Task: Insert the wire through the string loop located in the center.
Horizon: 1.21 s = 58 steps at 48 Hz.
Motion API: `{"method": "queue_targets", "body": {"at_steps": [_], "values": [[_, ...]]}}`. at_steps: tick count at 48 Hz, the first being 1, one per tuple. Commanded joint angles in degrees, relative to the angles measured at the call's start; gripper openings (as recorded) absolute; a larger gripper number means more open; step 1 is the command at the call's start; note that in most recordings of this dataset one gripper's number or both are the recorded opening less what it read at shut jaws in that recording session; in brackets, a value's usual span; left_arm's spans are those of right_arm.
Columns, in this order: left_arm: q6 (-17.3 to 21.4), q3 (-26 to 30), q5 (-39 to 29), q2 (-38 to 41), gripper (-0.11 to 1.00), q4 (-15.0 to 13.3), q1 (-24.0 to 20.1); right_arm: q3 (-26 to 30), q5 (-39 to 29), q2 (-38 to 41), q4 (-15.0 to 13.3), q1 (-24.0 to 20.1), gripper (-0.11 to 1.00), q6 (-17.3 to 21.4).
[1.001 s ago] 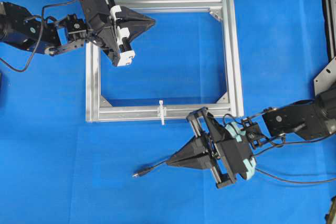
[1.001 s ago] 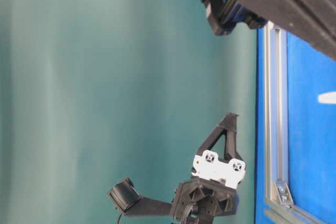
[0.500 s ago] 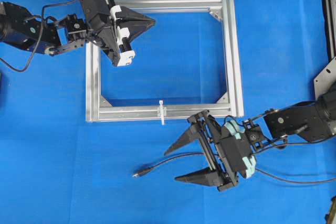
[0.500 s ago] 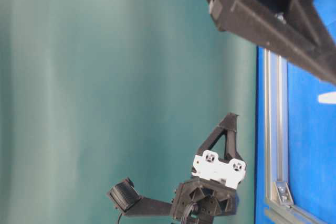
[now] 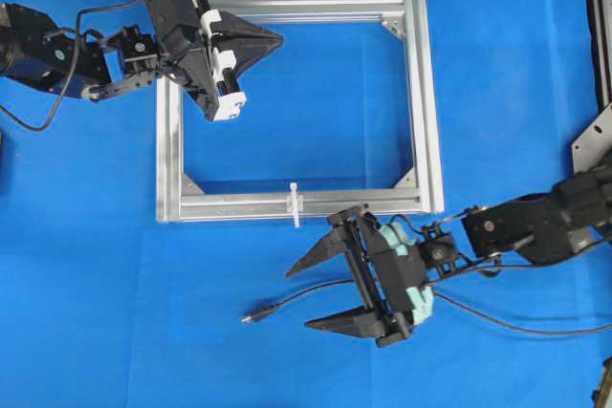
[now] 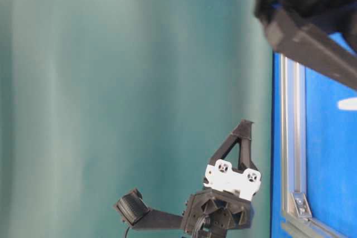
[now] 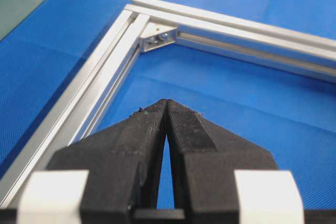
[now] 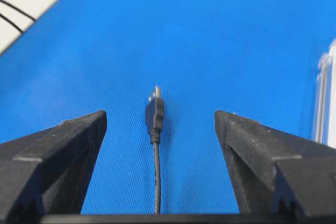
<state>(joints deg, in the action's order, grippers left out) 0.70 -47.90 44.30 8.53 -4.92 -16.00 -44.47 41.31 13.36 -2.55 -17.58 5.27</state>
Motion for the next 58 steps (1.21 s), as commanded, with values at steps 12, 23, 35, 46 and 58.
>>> {"method": "queue_targets", "body": {"at_steps": [12,23,35,46,58], "values": [[0.0,0.6,0.3,-1.8,0.00,0.1,0.0,2.6,1.1,5.7,3.9,-0.1,0.73,0.3],[0.0,0.6,0.3,-1.7,0.00,0.2,0.1,3.6,1.1,8.2,5.4,-0.1,0.73,0.5],[0.0,0.4,0.4,-1.8,0.00,0.2,0.2,3.8,1.1,8.4,5.4,-0.2,0.71,0.5],[0.0,0.4,0.3,-1.8,0.00,0.1,0.2,3.8,0.9,8.5,4.4,-0.1,0.42,-0.1],[0.0,0.4,0.4,-1.8,0.00,0.2,0.2,3.8,1.1,8.5,3.0,-0.1,-0.02,-0.1]]}}
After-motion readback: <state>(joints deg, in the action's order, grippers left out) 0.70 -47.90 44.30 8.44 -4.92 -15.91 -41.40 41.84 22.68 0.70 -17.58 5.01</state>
